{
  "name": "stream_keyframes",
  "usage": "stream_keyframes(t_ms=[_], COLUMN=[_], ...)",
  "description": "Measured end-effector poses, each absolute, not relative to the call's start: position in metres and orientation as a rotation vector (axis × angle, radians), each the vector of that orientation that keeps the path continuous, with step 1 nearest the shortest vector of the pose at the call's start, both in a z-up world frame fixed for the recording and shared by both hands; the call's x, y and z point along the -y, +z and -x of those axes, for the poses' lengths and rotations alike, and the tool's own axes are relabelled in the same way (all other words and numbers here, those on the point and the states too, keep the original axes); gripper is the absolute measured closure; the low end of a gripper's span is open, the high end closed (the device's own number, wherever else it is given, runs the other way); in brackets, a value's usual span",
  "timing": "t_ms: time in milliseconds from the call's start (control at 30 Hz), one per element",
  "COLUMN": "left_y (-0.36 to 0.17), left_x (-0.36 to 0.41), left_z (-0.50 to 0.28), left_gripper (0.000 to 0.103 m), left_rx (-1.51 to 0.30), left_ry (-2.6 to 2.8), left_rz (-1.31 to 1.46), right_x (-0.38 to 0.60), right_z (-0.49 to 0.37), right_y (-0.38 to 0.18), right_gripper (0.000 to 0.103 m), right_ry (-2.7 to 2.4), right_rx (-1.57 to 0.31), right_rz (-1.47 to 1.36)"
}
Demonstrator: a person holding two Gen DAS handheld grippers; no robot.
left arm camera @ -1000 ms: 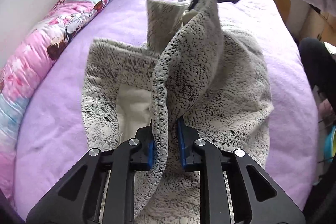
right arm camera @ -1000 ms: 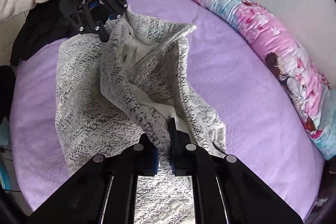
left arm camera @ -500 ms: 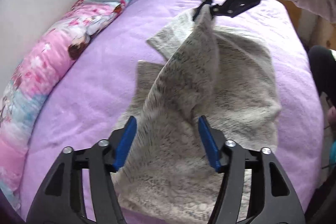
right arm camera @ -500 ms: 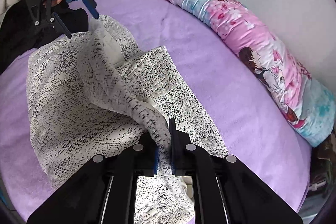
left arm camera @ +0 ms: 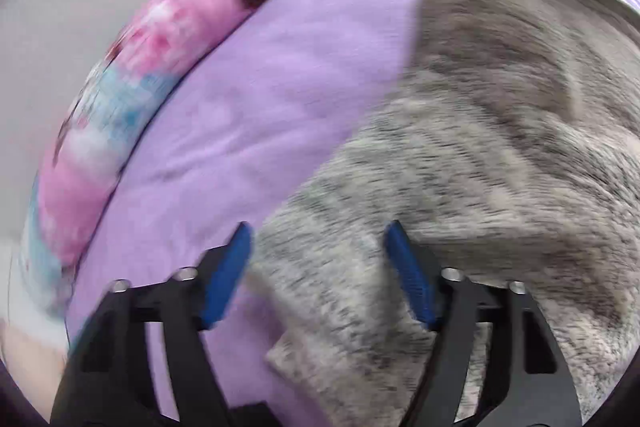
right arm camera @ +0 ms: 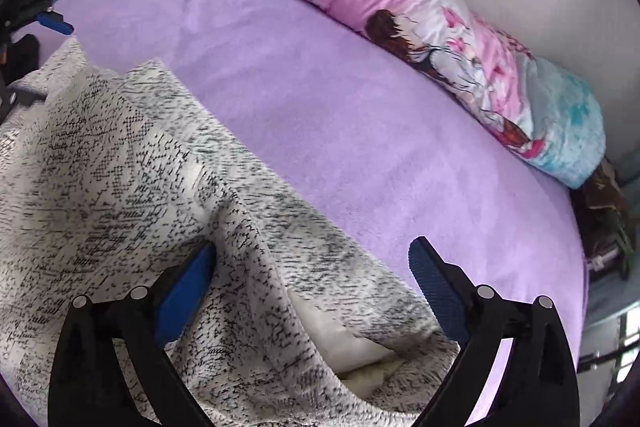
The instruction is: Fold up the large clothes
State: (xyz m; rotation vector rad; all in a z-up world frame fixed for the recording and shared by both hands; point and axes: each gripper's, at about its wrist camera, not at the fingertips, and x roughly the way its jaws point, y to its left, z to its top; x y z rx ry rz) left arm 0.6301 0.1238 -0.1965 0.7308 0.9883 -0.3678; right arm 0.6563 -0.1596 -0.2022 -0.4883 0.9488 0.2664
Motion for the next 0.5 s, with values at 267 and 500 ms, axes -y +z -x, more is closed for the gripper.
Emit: stream_keyframes(t_ms=[267, 500], left_y=[-0.150, -0.132], left_x=[-0.124, -0.108], left_z=[-0.612, -0.606], left_gripper=[0.032, 0.017], left_rx=[-0.939, -0.943], left_ry=[-0.396, -0.469], left_rz=[-0.670, -0.464], right_x=[0.190, 0.244], right_z=[-0.627, -0.599], right_y=[-0.158, -0.133], right_gripper=[0.008, 0.008], right_ry=[0.370, 0.443], right_rx=[-0.888, -0.851], right_rz=[0.324, 0.153])
